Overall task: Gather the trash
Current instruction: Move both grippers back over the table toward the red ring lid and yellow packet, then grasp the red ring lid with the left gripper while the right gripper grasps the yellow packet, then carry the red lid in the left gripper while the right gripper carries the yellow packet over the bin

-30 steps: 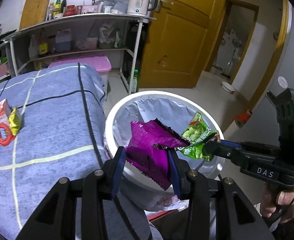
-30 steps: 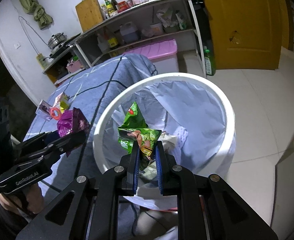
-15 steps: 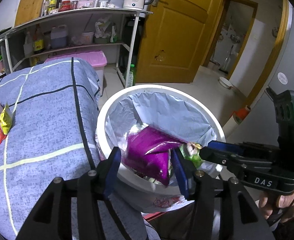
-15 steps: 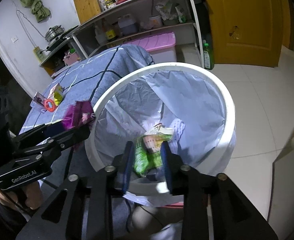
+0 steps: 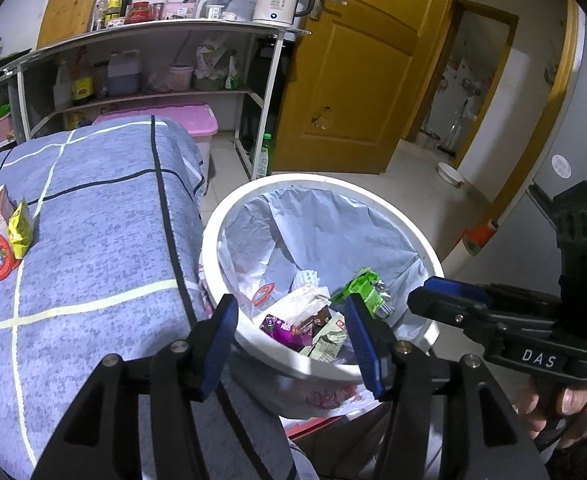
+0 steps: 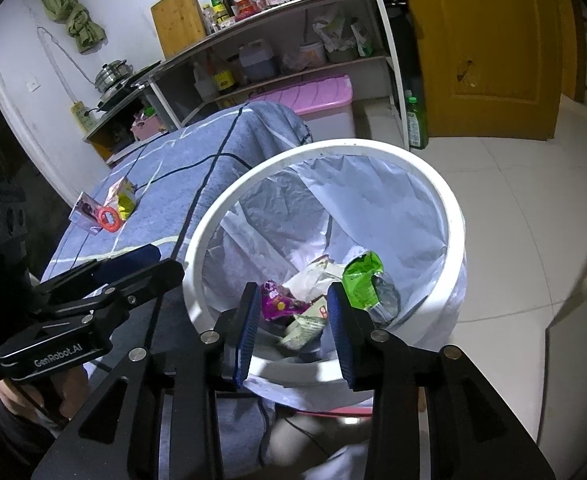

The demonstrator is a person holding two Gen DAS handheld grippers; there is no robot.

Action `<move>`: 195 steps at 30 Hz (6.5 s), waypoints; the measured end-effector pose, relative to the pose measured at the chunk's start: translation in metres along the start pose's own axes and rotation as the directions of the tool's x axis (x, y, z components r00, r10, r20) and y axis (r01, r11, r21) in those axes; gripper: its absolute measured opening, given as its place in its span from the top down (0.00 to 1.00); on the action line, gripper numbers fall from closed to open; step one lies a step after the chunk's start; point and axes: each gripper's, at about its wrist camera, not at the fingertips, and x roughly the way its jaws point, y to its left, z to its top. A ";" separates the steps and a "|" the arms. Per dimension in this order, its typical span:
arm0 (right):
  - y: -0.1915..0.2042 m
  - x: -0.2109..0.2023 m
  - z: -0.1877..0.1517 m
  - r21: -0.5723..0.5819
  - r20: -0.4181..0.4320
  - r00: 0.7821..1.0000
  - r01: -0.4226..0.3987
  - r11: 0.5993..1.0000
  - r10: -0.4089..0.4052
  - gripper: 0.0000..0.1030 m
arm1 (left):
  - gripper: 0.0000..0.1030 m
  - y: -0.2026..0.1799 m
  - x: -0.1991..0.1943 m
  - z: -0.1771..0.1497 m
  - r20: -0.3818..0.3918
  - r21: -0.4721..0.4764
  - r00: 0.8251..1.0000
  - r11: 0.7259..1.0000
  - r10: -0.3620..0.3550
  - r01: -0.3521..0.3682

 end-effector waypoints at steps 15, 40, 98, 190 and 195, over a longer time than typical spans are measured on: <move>0.035 -0.019 -0.005 -0.067 0.027 0.999 -0.024 0.997 0.026 0.65 | 0.44 0.015 -0.039 -0.009 0.062 -0.040 0.998 0.999 0.030 -0.028; 0.098 -0.016 -0.012 -0.182 0.014 0.994 -0.099 0.978 0.104 0.65 | 0.44 0.058 -0.090 -0.037 0.119 -0.121 0.985 0.986 0.126 -0.111; 0.185 0.124 0.077 -0.258 -0.119 0.966 -0.254 0.932 0.230 0.55 | 0.53 0.236 -0.014 0.015 0.002 -0.368 0.954 0.887 0.299 -0.277; 0.118 -0.004 0.008 -0.166 0.033 0.982 -0.175 0.970 0.183 0.78 | 0.55 0.061 -0.109 -0.035 0.139 -0.154 0.978 0.979 0.156 -0.135; 0.106 -0.007 0.005 -0.141 0.042 0.985 -0.162 0.977 0.169 0.78 | 0.55 0.054 -0.101 -0.033 0.126 -0.137 0.982 0.982 0.144 -0.126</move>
